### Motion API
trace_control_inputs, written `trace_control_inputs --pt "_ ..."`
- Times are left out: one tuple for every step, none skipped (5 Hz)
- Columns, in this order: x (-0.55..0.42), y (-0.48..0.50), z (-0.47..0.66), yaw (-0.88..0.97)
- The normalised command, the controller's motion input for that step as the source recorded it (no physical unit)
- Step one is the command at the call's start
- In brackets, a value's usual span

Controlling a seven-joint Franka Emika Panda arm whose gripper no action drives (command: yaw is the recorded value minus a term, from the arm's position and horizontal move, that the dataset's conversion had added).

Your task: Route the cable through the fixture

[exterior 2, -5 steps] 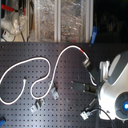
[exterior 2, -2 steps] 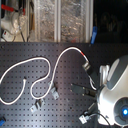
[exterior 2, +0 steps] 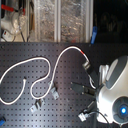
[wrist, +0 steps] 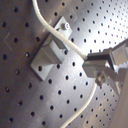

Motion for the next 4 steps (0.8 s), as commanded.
trace_control_inputs --pt "0.001 0.001 0.19 0.00" --pt "0.001 0.000 0.07 0.00" --pt "-0.091 0.074 0.39 0.00" --pt "0.001 0.000 0.05 0.00"
